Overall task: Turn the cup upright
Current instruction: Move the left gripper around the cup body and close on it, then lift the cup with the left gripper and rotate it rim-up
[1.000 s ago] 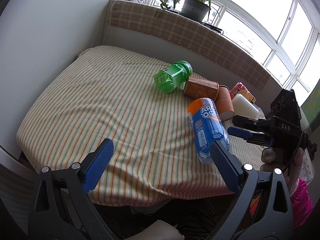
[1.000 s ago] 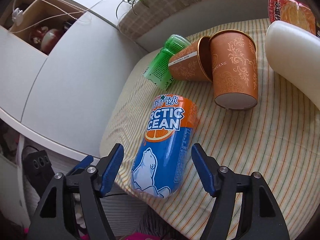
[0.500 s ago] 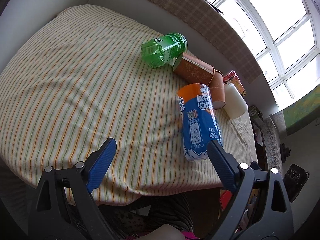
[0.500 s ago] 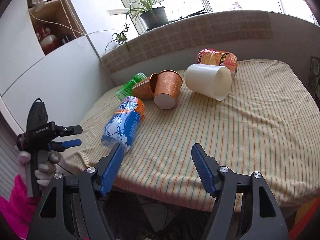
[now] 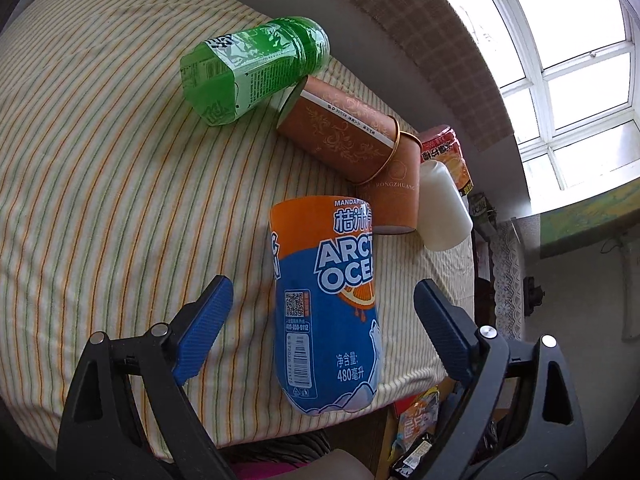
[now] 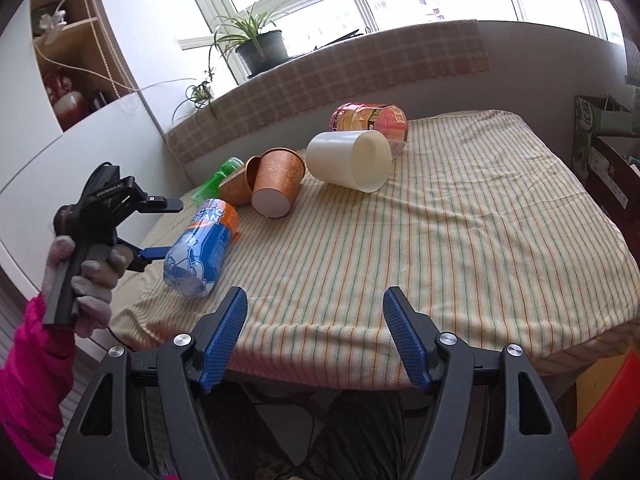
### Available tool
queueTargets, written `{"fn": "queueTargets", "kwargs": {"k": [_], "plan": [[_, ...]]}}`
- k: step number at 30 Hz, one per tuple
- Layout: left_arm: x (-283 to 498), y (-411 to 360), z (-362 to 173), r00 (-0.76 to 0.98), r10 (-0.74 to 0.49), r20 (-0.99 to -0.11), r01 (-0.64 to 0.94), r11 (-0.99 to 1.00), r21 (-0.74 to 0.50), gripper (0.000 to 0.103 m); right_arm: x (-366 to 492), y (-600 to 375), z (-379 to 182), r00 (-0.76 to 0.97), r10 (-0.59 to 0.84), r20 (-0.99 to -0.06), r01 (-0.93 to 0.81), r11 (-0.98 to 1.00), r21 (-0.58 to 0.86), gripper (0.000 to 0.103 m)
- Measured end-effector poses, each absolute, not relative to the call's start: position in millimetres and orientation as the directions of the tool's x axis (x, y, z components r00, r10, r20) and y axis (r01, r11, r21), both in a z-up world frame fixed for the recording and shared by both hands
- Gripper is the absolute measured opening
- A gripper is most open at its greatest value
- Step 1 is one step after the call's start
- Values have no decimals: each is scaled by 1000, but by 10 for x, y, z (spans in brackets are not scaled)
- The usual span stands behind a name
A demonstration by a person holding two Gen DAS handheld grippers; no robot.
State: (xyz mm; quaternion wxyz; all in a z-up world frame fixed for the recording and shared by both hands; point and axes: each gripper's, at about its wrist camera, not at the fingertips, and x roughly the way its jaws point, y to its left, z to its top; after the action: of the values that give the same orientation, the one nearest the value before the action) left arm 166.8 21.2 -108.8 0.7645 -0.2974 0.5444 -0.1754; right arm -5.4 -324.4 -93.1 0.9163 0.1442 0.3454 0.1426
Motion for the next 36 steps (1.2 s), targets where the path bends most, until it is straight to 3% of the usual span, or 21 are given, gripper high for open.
{"fn": "queueTargets", "kwargs": {"k": [2, 14, 20, 36], "plan": [[1732, 163, -1135, 329, -589, -738, -57, 767, -639, 83, -45, -3272, -958, 716, 364, -595, -153, 914, 375, 70], [1800, -60, -1261, 268, -578, -771, -14, 798, -603, 79, 4, -3316, -997, 705, 361, -610, -131, 912, 389, 70], [1793, -152, -1267, 270, -565, -779, 6, 811, -586, 63, 23, -3263, -988, 703, 352, -618, -125, 917, 379, 70], [1578, -269, -805, 423, -501, -755, 116, 856, -504, 61, 32, -3242, -972, 700, 318, -639, -90, 928, 362, 70]]}}
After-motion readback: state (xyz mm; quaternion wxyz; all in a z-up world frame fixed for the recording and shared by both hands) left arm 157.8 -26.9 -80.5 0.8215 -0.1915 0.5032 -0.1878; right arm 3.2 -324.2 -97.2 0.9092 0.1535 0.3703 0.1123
